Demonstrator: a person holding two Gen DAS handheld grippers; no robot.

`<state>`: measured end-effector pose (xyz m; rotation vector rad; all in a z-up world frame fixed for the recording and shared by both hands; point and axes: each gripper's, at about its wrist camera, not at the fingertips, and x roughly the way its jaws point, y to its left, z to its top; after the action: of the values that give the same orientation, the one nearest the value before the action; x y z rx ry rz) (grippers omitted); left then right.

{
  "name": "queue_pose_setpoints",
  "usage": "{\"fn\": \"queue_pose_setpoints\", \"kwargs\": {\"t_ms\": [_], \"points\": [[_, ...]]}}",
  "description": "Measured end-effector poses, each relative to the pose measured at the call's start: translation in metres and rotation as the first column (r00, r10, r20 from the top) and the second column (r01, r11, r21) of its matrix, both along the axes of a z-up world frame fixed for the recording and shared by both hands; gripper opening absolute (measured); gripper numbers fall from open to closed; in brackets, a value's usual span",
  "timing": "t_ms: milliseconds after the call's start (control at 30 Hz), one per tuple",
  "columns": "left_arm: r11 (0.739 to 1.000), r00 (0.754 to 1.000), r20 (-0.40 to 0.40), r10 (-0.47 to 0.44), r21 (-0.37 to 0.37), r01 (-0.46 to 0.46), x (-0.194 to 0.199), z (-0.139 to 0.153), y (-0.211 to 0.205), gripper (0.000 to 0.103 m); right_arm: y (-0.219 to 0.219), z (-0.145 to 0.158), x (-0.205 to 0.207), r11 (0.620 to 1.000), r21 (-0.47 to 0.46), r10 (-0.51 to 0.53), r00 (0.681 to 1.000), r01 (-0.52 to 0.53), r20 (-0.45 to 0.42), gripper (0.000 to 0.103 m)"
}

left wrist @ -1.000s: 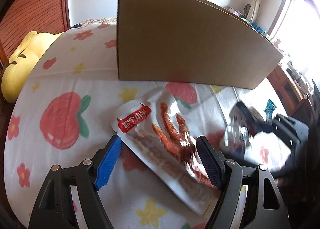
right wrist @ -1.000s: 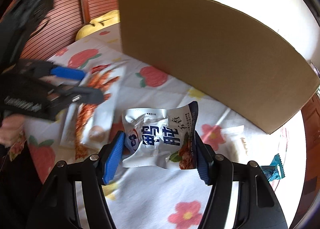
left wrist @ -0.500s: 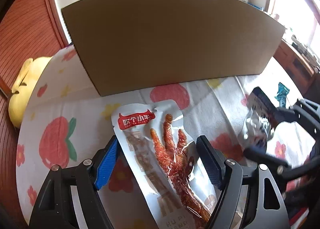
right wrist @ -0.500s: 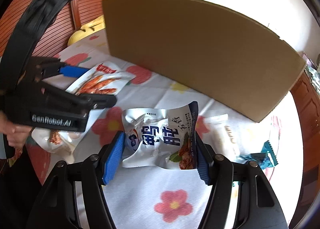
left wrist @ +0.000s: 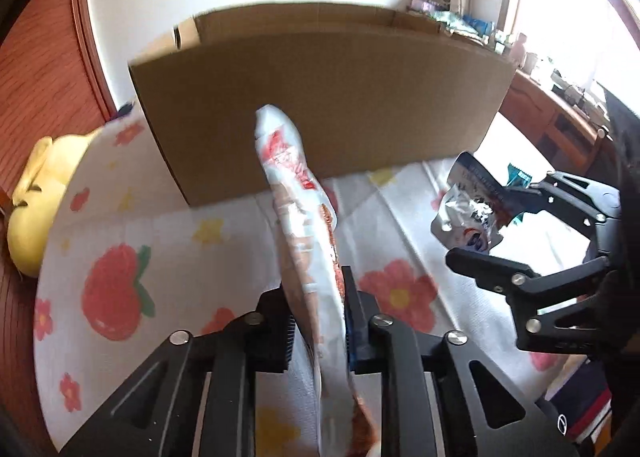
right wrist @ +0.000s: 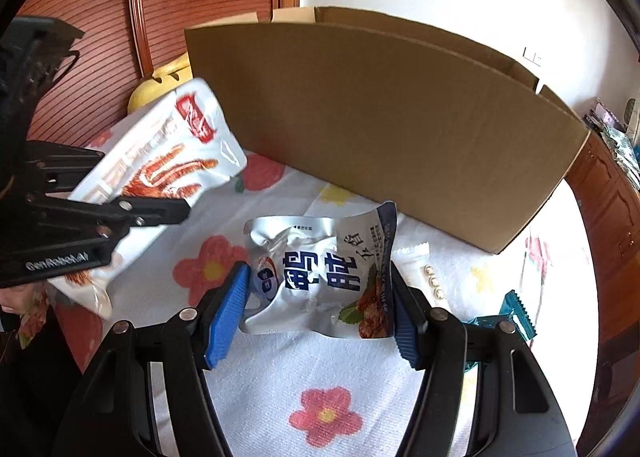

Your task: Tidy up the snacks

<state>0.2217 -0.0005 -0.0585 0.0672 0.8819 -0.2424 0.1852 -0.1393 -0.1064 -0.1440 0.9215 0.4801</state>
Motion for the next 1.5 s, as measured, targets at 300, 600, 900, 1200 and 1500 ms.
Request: {"fn": "queue_pose_setpoints", "kwargs": {"t_ms": [300, 600, 900, 1200, 1500], "points": [[0.998, 0.995, 0.089, -0.04, -0.035, 0.043, -0.01, 0.047, 0.004, 0.019, -0.017, 0.034, 0.003, 0.999, 0.047, -0.024, 0.997, 0.021, 0.074, 0.066], [0.994, 0.977, 0.193, -0.09, -0.042, 0.099, -0.003, 0.1, 0.001, 0.019, -0.034, 0.094, 0.028, 0.996, 0.088, -0.04, 0.979, 0.023, 0.198, 0.066], [0.994, 0.967, 0.238, -0.095, -0.037, 0.106, 0.025, 0.116, 0.011, 0.019, -0.032, 0.115, 0.077, 0.996, 0.08, -0.049, 0.965, 0.029, 0.257, 0.066], [0.996, 0.974, 0.212, -0.08, -0.025, 0.087, 0.056, 0.105, -0.002, 0.019, -0.023, 0.106, 0.118, 0.996, 0.081, -0.065, 0.968, 0.046, 0.241, 0.066], [0.998, 0.984, 0.176, -0.032, -0.042, 0.04, 0.093, 0.099, -0.002, 0.019, -0.024, 0.087, 0.146, 0.993, 0.098, -0.081, 0.975, 0.062, 0.205, 0.066]]}}
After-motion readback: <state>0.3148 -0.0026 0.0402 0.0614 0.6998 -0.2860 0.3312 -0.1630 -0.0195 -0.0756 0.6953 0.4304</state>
